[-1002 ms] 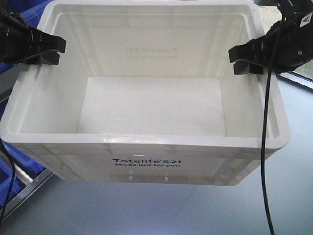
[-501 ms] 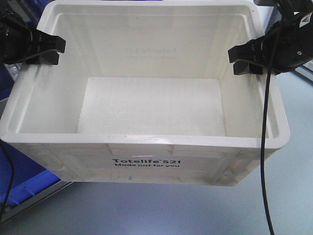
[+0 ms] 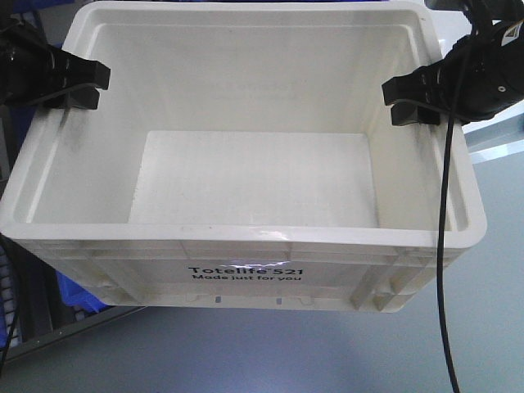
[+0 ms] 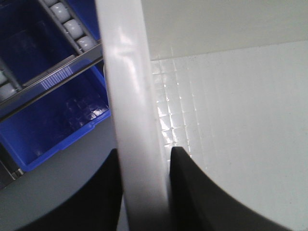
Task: Move bin from left to right shelf
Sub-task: 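Carry the tote over the roller shelf with both grippers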
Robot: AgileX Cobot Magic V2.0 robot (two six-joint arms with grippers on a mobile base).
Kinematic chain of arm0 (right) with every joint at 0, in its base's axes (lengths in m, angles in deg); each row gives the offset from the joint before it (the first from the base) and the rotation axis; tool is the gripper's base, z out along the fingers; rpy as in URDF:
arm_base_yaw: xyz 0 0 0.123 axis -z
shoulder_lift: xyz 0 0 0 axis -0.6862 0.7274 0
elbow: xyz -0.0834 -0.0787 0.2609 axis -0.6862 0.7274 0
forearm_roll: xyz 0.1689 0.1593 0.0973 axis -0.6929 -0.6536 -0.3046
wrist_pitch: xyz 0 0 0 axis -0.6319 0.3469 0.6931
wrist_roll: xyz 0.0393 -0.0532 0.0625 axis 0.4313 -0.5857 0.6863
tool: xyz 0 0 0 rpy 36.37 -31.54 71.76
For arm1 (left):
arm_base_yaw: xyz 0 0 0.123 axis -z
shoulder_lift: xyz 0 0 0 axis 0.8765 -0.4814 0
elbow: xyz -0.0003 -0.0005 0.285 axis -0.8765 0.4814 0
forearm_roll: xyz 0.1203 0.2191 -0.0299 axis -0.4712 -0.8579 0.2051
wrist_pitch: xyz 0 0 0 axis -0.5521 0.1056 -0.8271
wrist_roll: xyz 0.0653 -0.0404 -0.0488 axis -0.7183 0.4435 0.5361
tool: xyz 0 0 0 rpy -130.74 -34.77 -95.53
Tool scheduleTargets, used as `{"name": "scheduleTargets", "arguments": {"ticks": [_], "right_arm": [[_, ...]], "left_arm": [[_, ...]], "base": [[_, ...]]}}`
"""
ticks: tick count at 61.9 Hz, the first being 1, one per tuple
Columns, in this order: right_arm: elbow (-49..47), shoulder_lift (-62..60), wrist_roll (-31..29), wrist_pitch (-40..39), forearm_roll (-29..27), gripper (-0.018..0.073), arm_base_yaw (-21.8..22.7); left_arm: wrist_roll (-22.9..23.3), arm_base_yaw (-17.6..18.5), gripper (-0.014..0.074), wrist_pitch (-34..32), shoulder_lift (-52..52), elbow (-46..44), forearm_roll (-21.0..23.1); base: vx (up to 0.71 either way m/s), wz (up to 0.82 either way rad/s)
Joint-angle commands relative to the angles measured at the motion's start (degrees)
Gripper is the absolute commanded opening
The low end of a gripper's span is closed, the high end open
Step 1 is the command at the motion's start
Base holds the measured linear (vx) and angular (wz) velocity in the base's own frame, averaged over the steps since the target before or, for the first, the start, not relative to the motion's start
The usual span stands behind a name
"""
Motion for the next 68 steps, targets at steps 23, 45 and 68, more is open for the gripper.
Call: {"name": "scheduleTargets", "arguments": {"ticks": [23, 45, 68], "right_arm": [[-2.0, -2.3, 0.0, -4.5, 1.9, -0.0004, 0.5], [-2.0, -2.3, 0.0, -4.5, 1.9, -0.0004, 0.5], [-2.0, -2.3, 0.0, -4.5, 1.9, -0.0004, 0.5]], "left_arm": [[-1.9, 0.1, -0.0008, -4.6, 3.3, -2.3, 1.5], [-1.9, 0.1, -0.0008, -4.6, 3.3, -2.3, 1.5], [-1.9, 0.1, -0.0008, -4.6, 3.3, -2.3, 1.5]], "base": [[0.06, 0.38], [0.07, 0.37], [0.08, 0.26]]}}
